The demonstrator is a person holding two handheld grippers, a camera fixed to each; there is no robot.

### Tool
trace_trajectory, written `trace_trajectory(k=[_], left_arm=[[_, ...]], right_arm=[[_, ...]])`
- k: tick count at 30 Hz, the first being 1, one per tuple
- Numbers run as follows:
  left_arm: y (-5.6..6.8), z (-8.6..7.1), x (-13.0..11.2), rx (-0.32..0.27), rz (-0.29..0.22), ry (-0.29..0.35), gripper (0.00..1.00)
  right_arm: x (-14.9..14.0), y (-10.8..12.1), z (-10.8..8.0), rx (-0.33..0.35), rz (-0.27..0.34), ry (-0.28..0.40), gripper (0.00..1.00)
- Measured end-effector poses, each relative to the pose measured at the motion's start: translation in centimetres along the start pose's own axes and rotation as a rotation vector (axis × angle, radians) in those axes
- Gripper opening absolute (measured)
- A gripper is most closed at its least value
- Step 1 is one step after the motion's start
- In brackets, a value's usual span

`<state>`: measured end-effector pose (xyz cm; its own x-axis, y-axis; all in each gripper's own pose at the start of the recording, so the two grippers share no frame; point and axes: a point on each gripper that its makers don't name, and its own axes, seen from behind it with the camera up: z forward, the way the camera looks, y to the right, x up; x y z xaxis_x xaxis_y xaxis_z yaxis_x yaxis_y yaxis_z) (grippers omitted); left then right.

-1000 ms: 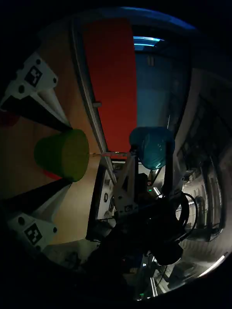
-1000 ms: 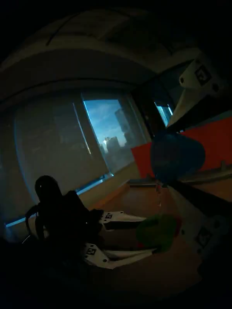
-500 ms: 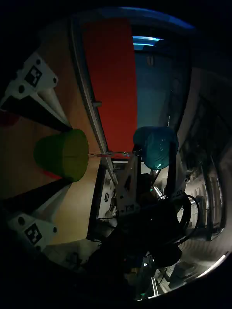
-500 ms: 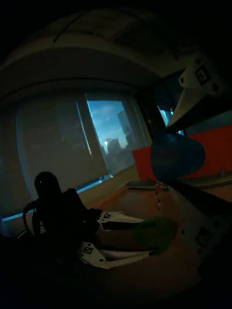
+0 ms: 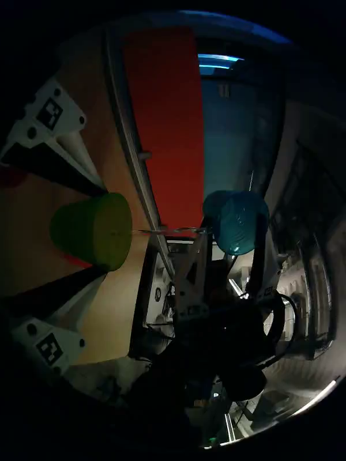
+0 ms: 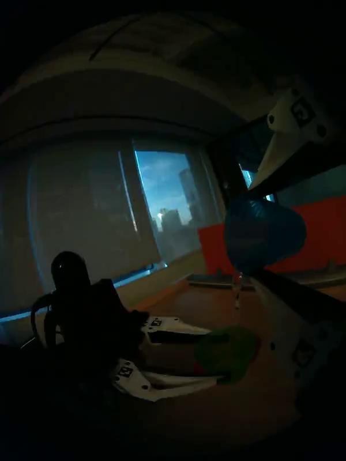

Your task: Pour water

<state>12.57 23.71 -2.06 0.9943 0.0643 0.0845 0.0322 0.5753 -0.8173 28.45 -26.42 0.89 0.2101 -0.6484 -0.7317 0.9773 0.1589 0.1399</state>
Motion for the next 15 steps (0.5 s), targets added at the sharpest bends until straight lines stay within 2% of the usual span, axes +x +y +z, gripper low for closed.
trace_trajectory(k=[15], left_arm=[[0.07, -0.12, 0.08, 0.000, -0.004, 0.008, 0.86]], right_arm=[[0.08, 0.70, -0.02, -0.008, -0.057, 0.004, 0.90]])
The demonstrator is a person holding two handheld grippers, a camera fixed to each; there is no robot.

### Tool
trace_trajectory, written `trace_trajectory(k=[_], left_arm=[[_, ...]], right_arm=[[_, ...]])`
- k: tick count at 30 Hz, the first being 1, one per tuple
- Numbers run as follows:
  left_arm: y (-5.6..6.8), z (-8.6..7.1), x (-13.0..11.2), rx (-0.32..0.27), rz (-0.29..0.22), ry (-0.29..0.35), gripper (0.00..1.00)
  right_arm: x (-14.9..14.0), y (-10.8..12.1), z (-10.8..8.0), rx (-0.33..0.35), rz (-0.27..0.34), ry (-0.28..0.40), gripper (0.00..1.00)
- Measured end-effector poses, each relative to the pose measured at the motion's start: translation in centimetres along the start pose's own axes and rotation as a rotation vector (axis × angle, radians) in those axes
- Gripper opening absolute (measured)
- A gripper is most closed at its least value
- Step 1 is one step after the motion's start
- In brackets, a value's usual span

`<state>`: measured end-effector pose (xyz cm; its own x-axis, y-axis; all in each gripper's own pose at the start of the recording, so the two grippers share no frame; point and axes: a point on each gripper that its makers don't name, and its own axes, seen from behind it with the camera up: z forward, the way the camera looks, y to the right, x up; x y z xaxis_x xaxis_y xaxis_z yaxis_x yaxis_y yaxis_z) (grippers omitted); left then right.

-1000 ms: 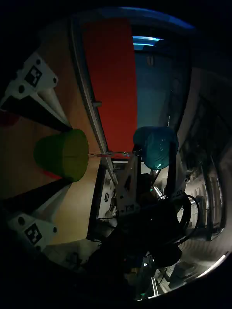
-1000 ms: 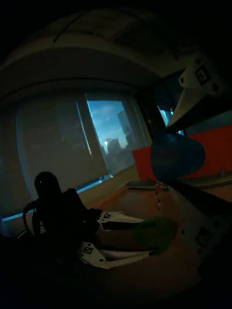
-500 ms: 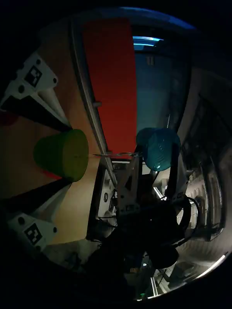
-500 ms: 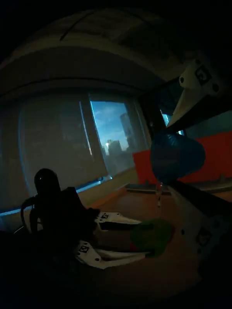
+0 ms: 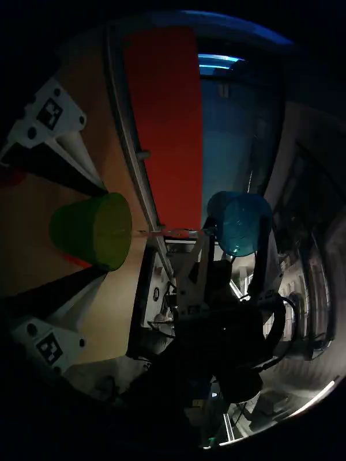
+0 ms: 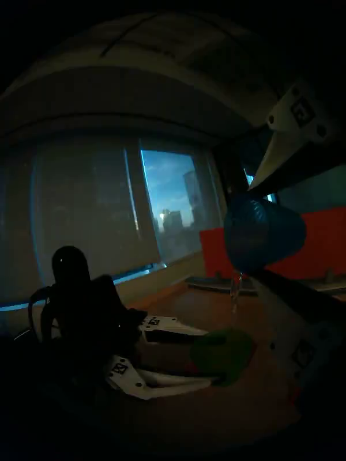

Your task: Pour water

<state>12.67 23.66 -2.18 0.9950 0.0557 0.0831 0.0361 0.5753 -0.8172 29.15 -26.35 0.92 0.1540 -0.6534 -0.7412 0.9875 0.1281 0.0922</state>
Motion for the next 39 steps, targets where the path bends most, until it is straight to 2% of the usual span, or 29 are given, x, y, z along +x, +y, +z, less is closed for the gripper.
trace_trajectory(k=[11, 21, 39], left_arm=[[0.3, 0.0, -0.4, -0.007, -0.007, 0.002, 0.85], [0.9, -0.1, 0.3, -0.021, -0.002, 0.013, 0.85], [1.0, 0.0, 0.9, -0.023, 0.002, 0.022, 0.85]], right_arm=[[-0.3, 0.4, 0.0, -0.005, -0.025, -0.002, 0.90], [0.0, 0.8, 0.1, -0.007, -0.055, 0.002, 0.90], [0.1, 1.8, -0.1, -0.018, -0.106, 0.005, 0.90]])
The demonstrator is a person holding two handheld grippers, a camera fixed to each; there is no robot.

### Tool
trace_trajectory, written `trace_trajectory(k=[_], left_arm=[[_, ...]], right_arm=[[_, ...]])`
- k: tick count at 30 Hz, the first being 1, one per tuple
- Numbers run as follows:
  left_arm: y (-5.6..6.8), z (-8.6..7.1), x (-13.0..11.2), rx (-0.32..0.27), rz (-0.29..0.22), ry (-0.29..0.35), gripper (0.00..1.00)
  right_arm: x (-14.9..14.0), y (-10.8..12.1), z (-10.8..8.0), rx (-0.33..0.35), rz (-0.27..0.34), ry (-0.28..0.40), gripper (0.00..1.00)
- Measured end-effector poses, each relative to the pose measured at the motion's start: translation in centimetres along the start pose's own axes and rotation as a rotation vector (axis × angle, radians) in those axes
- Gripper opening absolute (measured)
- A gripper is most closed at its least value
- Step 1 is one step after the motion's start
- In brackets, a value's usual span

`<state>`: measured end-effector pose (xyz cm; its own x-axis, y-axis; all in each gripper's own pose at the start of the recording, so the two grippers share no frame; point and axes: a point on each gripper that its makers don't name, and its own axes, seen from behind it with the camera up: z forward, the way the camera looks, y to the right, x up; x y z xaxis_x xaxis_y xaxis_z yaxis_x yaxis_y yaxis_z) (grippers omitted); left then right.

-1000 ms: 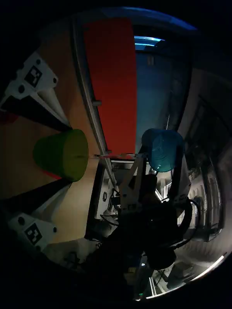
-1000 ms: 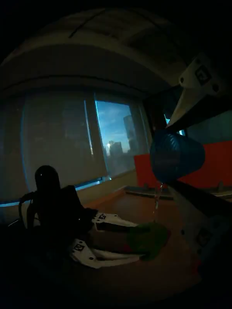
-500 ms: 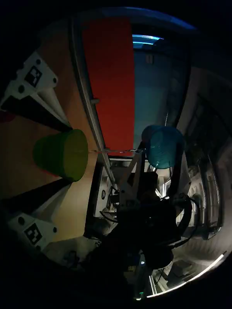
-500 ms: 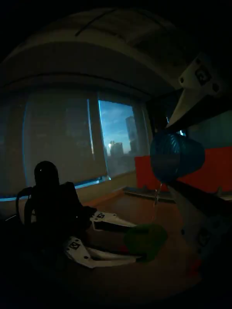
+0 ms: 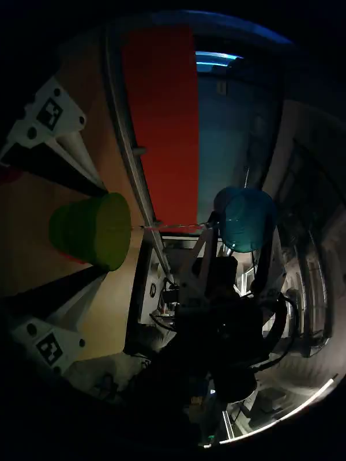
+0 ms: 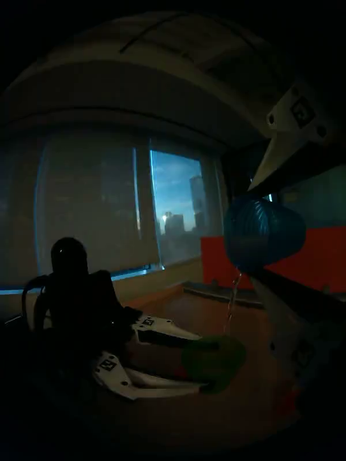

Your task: Pour water

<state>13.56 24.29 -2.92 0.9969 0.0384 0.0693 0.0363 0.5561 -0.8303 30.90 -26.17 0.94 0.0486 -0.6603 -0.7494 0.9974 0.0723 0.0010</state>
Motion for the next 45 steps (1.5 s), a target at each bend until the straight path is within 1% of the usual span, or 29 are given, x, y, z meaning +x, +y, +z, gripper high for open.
trace_trajectory(k=[13, 21, 30, 39, 45], left_arm=[[0.1, 0.2, 0.3, 0.003, 0.002, 0.006, 0.85], [0.1, 0.3, 0.6, 0.001, -0.001, 0.012, 0.85], [-0.2, 0.3, 0.7, 0.005, -0.003, 0.017, 0.85], [-0.4, 0.3, 0.7, 0.010, -0.013, 0.025, 0.85], [-0.4, 0.2, 0.8, 0.011, -0.011, 0.025, 0.85]], right_arm=[[0.3, 0.4, -0.1, -0.001, -0.040, 0.005, 0.90], [0.8, 0.6, 0.0, -0.005, -0.081, 0.008, 0.90], [1.3, 1.1, 0.0, -0.009, -0.111, 0.014, 0.90], [1.8, 0.4, 0.2, 0.005, -0.141, 0.019, 0.90], [1.9, 0.1, 0.2, 0.008, -0.134, 0.020, 0.90]])
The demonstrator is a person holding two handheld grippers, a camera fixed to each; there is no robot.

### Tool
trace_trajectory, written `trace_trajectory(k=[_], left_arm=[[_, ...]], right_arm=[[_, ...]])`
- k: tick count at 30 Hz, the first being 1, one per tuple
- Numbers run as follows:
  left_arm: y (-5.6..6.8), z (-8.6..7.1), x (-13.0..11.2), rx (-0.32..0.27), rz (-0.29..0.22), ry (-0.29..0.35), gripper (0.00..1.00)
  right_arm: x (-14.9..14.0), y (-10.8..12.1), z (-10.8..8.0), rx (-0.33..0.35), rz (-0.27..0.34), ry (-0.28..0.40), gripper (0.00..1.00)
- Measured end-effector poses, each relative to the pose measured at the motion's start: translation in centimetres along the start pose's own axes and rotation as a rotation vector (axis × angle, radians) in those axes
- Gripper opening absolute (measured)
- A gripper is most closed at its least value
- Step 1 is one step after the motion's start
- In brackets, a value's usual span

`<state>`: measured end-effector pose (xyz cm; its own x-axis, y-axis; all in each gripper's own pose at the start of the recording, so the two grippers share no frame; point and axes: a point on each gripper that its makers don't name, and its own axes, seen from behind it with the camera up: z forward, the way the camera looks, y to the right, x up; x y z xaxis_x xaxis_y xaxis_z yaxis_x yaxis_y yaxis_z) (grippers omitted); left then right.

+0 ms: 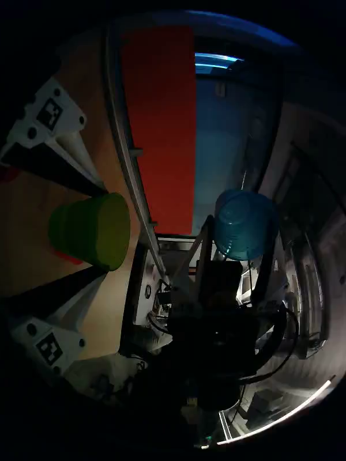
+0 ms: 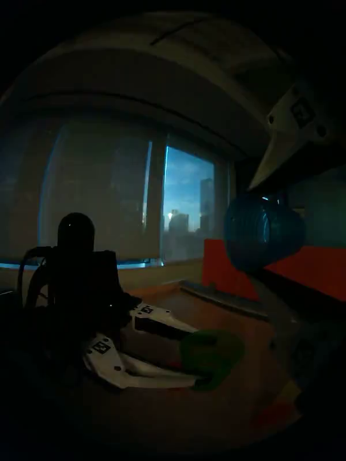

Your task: Pour water

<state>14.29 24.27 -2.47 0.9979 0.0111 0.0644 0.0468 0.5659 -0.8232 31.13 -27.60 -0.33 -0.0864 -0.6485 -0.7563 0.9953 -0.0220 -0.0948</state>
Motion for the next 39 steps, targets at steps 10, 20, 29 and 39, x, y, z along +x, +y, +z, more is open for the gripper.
trace_trajectory(k=[10, 20, 29, 39], left_arm=[[0.1, -0.2, 0.4, 0.003, 0.003, 0.001, 0.85], [0.1, -0.4, 0.8, 0.010, 0.008, 0.005, 0.85], [-0.1, -0.4, 0.9, 0.017, 0.014, 0.001, 0.85], [-0.3, -0.5, 1.4, 0.023, 0.022, 0.003, 0.85]], right_arm=[[-0.2, -0.4, -0.5, -0.009, 0.154, 0.006, 0.90], [-1.3, -1.4, -1.1, -0.037, 0.493, 0.007, 0.90], [-2.9, -2.9, -1.7, -0.076, 0.775, -0.016, 0.90], [-4.6, -4.3, -1.7, -0.065, 1.261, -0.009, 0.90]])
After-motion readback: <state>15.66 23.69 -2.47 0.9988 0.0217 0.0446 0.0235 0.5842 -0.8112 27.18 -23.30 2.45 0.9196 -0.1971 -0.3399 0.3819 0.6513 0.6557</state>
